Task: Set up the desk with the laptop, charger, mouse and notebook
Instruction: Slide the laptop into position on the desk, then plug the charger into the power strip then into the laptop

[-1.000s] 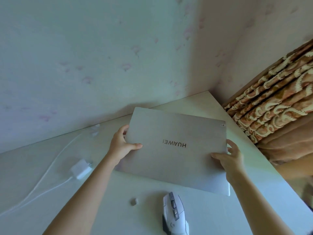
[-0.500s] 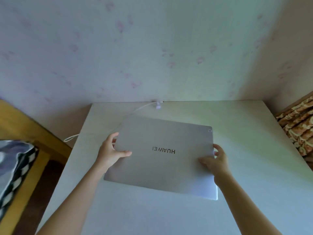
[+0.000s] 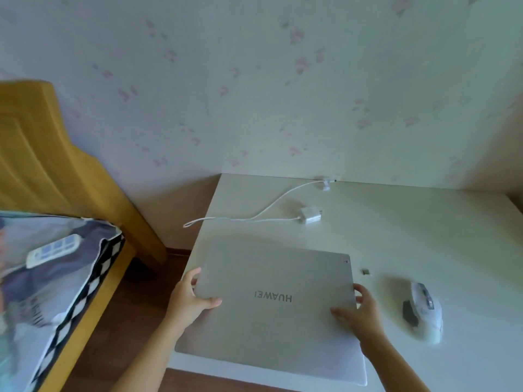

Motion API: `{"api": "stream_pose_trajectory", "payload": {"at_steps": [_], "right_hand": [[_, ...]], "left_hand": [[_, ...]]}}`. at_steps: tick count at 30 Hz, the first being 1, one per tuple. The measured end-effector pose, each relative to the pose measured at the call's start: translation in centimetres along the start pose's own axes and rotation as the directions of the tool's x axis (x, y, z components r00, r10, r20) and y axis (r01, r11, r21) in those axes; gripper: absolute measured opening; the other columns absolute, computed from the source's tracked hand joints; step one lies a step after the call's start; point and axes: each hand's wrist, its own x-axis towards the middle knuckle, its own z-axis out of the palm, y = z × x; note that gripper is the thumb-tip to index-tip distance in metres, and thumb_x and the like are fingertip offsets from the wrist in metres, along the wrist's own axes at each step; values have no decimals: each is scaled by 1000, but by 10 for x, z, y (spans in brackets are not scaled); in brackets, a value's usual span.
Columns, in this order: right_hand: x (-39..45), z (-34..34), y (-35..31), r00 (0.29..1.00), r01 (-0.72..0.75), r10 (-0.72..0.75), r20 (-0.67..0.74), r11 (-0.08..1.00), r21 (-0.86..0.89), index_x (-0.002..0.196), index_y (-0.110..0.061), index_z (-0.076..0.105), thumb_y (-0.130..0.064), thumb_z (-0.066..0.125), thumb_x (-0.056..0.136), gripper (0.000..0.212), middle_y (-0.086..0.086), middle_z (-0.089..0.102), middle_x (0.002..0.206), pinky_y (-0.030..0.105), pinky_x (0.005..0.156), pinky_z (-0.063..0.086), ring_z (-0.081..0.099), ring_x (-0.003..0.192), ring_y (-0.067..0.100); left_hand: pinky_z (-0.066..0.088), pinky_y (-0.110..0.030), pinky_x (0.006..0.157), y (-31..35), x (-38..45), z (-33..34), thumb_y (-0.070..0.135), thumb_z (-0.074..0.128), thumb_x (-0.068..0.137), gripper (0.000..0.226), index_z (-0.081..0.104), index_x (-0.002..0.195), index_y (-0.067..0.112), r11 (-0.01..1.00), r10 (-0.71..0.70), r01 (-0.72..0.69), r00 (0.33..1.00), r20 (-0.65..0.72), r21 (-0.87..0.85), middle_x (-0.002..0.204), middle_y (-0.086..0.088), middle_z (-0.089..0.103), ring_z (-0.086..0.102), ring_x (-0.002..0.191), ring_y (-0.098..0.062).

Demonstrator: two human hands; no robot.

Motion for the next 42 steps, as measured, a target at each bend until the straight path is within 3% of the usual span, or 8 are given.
{"api": "stream_pose_trajectory", "payload": {"at_steps": [5, 12, 19, 25, 28, 32, 39, 42], "right_hand": [[-1, 34, 11, 998, -17, 14, -63, 999, -46, 115, -16, 53, 10, 75, 62, 63, 19, 57, 102, 39, 62, 53, 61, 83, 35], [10, 41, 23, 991, -36, 23, -128, 994, -103, 114, -21, 53, 4, 76, 63, 61, 19, 56, 105, 45, 68, 56, 61, 85, 35], [14, 42, 37, 991, -49, 24, -135, 981, -188, 114, -26, 53, -4, 79, 59, 65, 18, 55, 110, 49, 75, 56, 61, 87, 34], [13, 44, 28, 986, -68, 12, -169, 942, -330, 132, -25, 45, -7, 81, 60, 83, 16, 48, 120, 47, 88, 49, 52, 107, 35], [14, 44, 26, 983, -95, 45, -177, 954, -286, 139, -21, 38, -5, 80, 59, 92, 17, 50, 121, 50, 88, 49, 53, 106, 37], [7, 45, 20, 982, -105, 59, -180, 960, -259, 143, -21, 31, -5, 80, 60, 97, 17, 50, 124, 51, 91, 47, 51, 111, 37], [2, 38, -16, 979, 71, -129, -161, 944, -322, 133, -18, 47, -8, 77, 68, 72, 6, 58, 117, 40, 84, 46, 51, 112, 29], [13, 38, -31, 965, 141, -209, -158, 922, -361, 123, -24, 55, -11, 77, 69, 60, -1, 60, 111, 43, 87, 45, 52, 109, 23]], "left_hand": [[46, -31, 87, -35, 19, -9, 22, 92, 58, 92, 44, 137, 17, 999, 12, -13, 1000, 9, 38, 131, -7, 54, 53, 110, -22], [49, -37, 91, -49, 33, -2, 32, 93, 50, 92, 50, 130, 22, 997, 62, -63, 998, 30, 44, 125, -1, 59, 58, 112, -21], [49, -25, 77, -48, 42, -5, 32, 93, 51, 83, 52, 122, 26, 995, 84, -88, 994, 76, 51, 111, 5, 63, 60, 100, -16], [49, -24, 70, -43, 53, -18, 35, 93, 47, 73, 57, 110, 26, 986, 75, -90, 991, 108, 143, 93, 6, 66, 64, 82, -8], [42, -19, 63, -36, 59, -21, 26, 92, 54, 63, 62, 109, 21, 982, 128, -139, 987, 93, 127, 96, 2, 63, 61, 80, -9], [42, -16, 67, -16, 56, -10, 18, 91, 58, 76, 54, 124, 23, 984, 173, -178, 965, 199, 6, 107, 5, 58, 59, 87, -8], [47, -24, 78, 40, 46, 24, 28, 87, 63, 86, 39, 135, 36, 940, 315, -341, 883, 348, 16, 112, 9, 53, 55, 96, -5], [48, -27, 84, 75, 57, 44, 33, 84, 66, 85, 37, 137, 39, 910, 370, -412, 857, 358, 45, 116, 9, 52, 55, 100, -6]]}}
